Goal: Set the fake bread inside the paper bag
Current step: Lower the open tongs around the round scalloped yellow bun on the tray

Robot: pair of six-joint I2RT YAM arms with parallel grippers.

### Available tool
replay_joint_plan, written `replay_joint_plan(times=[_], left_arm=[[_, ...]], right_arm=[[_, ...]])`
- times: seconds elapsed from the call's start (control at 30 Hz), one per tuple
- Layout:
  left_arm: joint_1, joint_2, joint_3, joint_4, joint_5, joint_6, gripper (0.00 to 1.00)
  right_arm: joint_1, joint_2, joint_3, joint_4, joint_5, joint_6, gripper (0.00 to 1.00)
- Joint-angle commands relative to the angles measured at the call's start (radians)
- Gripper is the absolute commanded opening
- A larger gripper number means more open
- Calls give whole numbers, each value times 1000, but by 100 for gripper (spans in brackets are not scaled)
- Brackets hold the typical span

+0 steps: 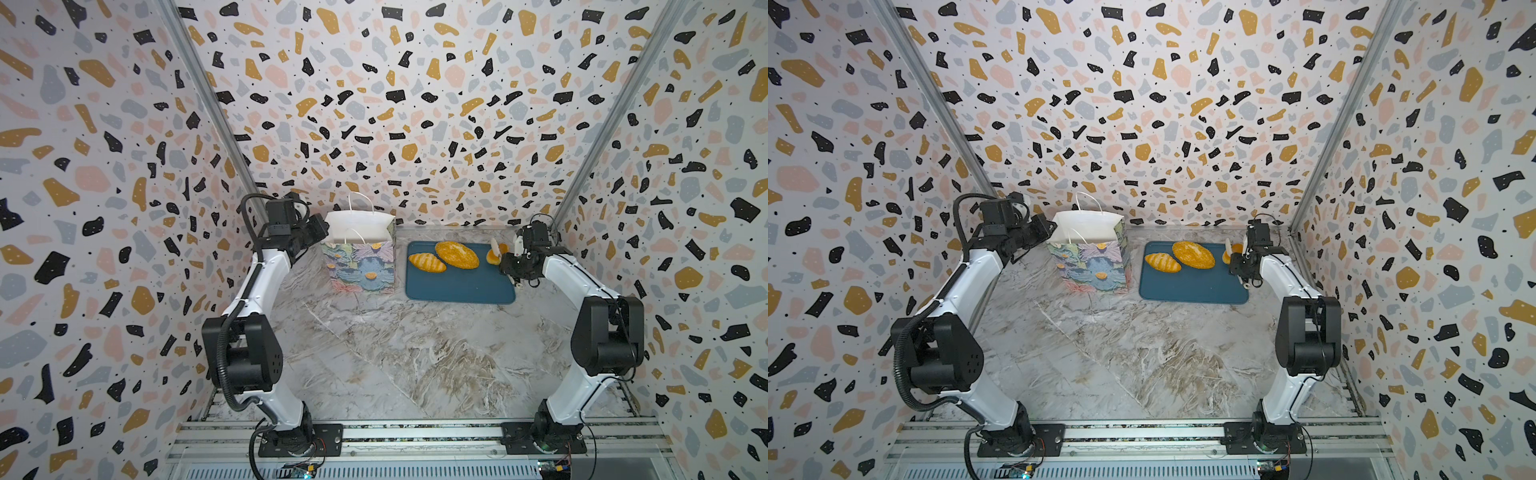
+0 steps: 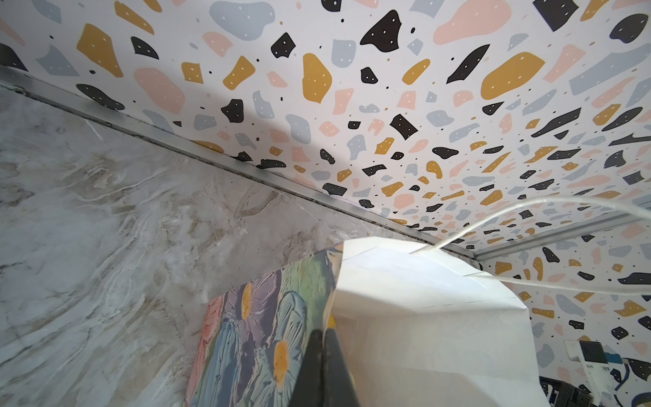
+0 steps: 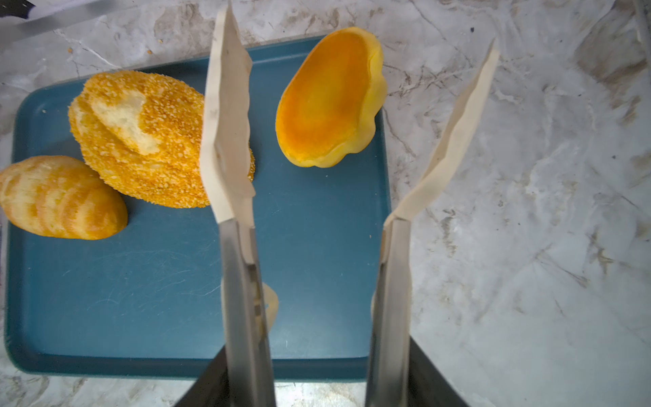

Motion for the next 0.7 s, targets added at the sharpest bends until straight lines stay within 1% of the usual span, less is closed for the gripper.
replay_joint_plan(times=[0.0, 0.23, 0.67], left_arm=[[3, -32, -9, 20, 7, 3, 0], [3, -30, -8, 20, 8, 4, 0], [5, -23, -7, 17, 4, 7, 0]], right_arm=[[-6, 7, 71, -38, 13, -32, 59], [-17, 73, 139, -65, 9, -50, 59], [-25, 161, 200, -69, -37, -56, 58]])
